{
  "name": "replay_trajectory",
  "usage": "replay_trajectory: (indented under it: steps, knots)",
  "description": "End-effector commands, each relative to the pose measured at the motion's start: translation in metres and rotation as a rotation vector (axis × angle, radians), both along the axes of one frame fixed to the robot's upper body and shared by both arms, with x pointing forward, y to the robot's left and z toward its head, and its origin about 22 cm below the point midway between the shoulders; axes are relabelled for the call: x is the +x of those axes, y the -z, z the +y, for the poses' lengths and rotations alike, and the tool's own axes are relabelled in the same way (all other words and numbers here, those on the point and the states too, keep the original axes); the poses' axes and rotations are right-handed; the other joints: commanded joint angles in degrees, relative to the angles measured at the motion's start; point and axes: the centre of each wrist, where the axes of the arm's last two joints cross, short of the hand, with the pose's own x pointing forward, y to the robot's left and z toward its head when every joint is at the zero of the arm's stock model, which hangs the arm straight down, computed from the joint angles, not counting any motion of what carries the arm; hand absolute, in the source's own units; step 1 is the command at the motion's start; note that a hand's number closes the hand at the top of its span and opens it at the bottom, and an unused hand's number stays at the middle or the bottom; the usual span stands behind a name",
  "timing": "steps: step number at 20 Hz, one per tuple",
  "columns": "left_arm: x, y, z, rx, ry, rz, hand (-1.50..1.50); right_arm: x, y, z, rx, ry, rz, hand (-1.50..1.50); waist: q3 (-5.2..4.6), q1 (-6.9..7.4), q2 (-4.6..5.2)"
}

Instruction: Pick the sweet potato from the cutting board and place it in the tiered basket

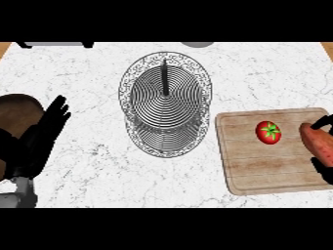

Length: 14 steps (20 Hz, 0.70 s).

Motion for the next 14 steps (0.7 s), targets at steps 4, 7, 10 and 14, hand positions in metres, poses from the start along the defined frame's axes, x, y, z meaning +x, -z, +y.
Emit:
replay_trajectory:
  steps: [4,7,10,14]
  knots:
    - [-0.004,-0.003,0.010,-0.003,-0.014,-0.002,0.00,-0.007,-0.042,0.001,0.321,-0.196,-0.279,1.50,-0.03,-0.58,-0.20]
    - [-0.006,-0.002,0.007,0.001,-0.022,0.006,0.00,-0.015,-0.090,-0.006,0.323,-0.245,-0.270,1.50,-0.10,-0.42,-0.08]
    - [-0.003,-0.008,0.008,-0.006,-0.001,-0.005,0.00,-0.018,-0.117,0.022,0.342,-0.284,-0.220,1.50,-0.13,0.05,0.04]
    - [0.004,0.000,0.003,-0.023,0.007,-0.006,0.00,-0.029,-0.139,0.078,0.331,-0.321,-0.188,1.50,-0.21,0.46,0.14]
